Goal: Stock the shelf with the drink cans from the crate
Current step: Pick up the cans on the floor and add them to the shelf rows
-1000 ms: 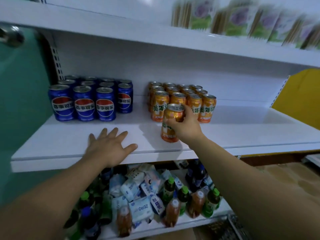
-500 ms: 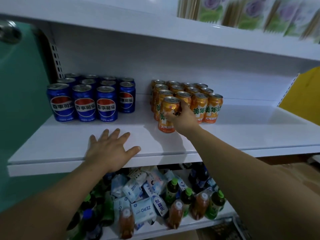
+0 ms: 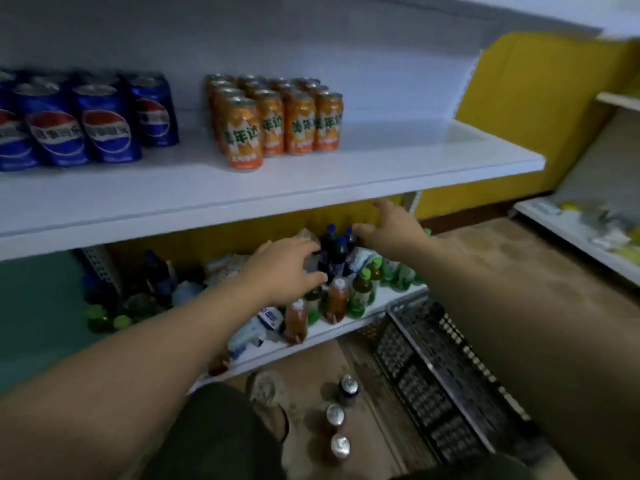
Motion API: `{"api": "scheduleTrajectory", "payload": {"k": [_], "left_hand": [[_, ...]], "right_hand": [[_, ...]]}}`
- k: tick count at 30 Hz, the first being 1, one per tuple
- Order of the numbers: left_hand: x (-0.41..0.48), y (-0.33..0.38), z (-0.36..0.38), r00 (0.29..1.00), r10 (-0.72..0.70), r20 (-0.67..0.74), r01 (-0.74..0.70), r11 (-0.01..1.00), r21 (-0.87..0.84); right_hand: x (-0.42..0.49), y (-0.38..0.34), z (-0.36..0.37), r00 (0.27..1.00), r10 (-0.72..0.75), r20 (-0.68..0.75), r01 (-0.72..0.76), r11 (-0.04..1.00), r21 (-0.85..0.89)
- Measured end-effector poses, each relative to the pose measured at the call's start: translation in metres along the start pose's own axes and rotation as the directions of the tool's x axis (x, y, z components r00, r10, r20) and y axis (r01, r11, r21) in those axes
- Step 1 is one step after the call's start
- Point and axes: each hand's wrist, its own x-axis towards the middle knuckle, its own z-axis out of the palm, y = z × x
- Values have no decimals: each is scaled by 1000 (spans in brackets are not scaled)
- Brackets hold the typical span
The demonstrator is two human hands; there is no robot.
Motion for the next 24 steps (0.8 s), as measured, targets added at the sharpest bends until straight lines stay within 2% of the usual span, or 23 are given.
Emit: {"api": "scheduleTrajectory", "payload": {"k": [4,9,13,17,24], "left_hand": [[-11,23,91,952,-8,306,65,982,-176],[-13,26,185,862,-80,501,188,968,-169],[-4,20,242,804,-118,584,264,949,-173],[23,4,296,777,-112,620,324,915,-239],[78,-37,420,687,-209,696,470,858,-207]], "right_hand": [[-47,80,34,982,137,133,-129,989,-68],[-75,162,83,917,306,257,-282,951,-128],[-79,208,134,854,398,334,-369,918,-148],[-61,243,193,820,396,414,-376,917,-131],[-15,298,312,739,389,551,-394,912,-114]]}}
